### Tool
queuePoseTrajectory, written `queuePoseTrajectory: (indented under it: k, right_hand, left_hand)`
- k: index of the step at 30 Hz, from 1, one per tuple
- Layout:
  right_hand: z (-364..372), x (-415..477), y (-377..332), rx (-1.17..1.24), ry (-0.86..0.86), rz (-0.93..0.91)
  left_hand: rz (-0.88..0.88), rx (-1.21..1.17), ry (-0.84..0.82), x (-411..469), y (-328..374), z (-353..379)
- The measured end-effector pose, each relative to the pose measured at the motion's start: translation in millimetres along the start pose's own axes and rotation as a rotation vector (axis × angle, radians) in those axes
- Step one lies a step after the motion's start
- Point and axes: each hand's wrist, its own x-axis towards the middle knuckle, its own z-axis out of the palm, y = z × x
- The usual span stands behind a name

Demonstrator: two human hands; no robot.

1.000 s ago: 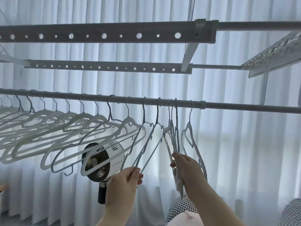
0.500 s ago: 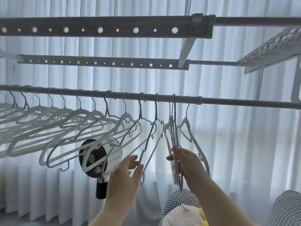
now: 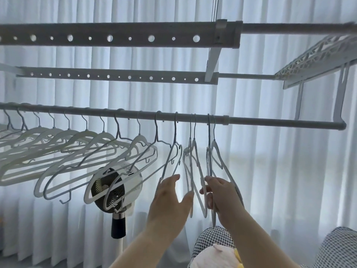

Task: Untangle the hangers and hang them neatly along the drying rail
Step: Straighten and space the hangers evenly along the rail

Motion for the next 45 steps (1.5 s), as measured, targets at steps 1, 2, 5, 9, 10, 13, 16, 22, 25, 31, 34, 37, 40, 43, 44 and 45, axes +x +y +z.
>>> queuePoseTrajectory:
  k: [1, 2, 5, 9, 10, 13, 16, 22, 25, 31, 34, 37, 40, 43, 44, 45]
  right_hand:
    - [-4, 0, 0, 0.004, 0.001, 0.000]
    - [-8, 0, 0, 0.013, 0.002, 0.000]
    - [-16, 2, 0, 0.045, 0.004, 0.008]
    - [-20, 4, 2, 0.057, 0.015, 0.007]
    - [-21, 4, 2, 0.055, 0.015, 0.005]
    - [-22, 5, 3, 0.006, 0.015, -0.002]
    - [-23, 4, 2, -0.106, 0.008, -0.024]
    - [-21, -17, -5, -0.659, 0.035, -0.191]
    - [-23, -35, -18, -0.974, 0.099, -0.350]
    - [-41, -44, -36, -0.876, 0.363, -0.663]
    - [-54, -26, -28, -0.810, 0.451, -0.651]
    - [-60, -6, -18, -0.691, 0.271, -0.328]
    - [-56, 4, -10, -0.454, 0.102, -0.082]
    - [-50, 7, -5, -0.275, -0.003, 0.029]
    - [-47, 7, -5, -0.246, 0.000, 0.035]
    - [-44, 6, -6, -0.221, 0.017, 0.030]
  left_hand:
    - [-0.028, -0.011, -0.023, 2, -2, 4]
    - [-0.050, -0.033, -0.038, 3, -3, 7]
    - [-0.098, -0.143, -0.060, 4, 0, 16]
    - [-0.190, -0.393, -0.125, 5, 7, 27]
    - [-0.214, -0.432, -0.144, 5, 9, 30]
    - [-0.233, -0.479, -0.187, 5, 12, 35]
    - [-0.226, -0.525, -0.194, 7, 10, 35]
    - [-0.206, -0.613, -0.119, 11, 3, 33]
    - [-0.160, -0.602, -0.142, 10, 6, 34]
    - [-0.178, -0.597, -0.240, 7, 7, 34]
    - [-0.173, -0.612, -0.237, 7, 6, 32]
    - [-0.181, -0.651, -0.228, 8, 2, 32]
    - [-0.197, -0.687, -0.228, 8, -1, 32]
    - [-0.214, -0.686, -0.213, 8, -2, 31]
    - [-0.218, -0.684, -0.207, 8, -2, 29]
    - [-0.221, -0.686, -0.203, 8, -3, 28]
